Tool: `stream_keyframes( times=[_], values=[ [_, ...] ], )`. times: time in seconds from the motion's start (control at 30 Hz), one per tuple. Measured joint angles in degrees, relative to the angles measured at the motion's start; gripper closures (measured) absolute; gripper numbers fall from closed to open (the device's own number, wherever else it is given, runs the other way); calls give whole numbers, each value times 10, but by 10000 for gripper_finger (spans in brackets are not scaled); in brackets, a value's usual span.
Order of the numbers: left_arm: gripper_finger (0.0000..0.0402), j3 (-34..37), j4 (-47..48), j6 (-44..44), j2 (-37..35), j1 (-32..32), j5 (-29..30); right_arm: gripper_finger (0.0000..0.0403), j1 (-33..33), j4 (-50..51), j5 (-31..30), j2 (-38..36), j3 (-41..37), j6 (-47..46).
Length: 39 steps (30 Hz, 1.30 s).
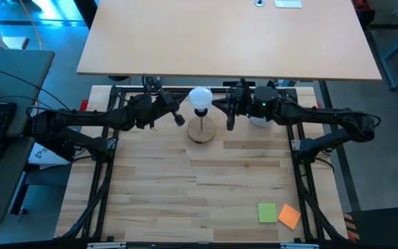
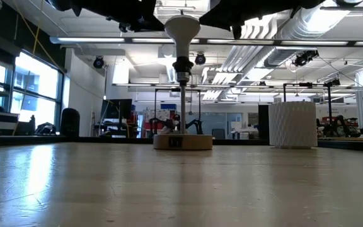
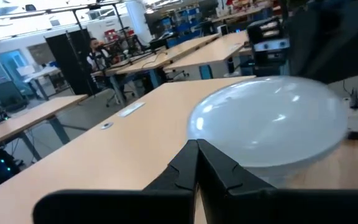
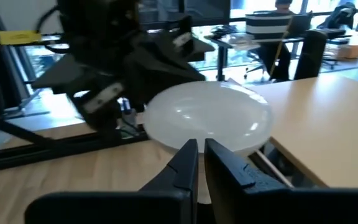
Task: Screw lightbulb
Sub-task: Insert the white lightbulb into the desk lamp
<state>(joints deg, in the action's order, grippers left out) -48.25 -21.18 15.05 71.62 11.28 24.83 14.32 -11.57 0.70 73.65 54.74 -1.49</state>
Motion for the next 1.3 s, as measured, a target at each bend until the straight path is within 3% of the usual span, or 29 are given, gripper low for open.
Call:
stream_keyframes(
  times=[0.37,0.63,0.87,1.13,1.3],
  values=[
    [401,0,35,0,-15,-1,8,378,-35,22,2,-12,0,44],
    [401,0,37,1,-32,-30,31,378,-10,55,-78,-32,0,22],
    [401,0,29,-22,-18,-26,25,378,-2,22,-34,-9,0,15],
    [401,0,15,-19,23,4,26,378,-39,27,-15,-8,0,31],
    [401,1,48,-3,14,10,68,378,-55,78,-20,-17,0,43]
  ],
)
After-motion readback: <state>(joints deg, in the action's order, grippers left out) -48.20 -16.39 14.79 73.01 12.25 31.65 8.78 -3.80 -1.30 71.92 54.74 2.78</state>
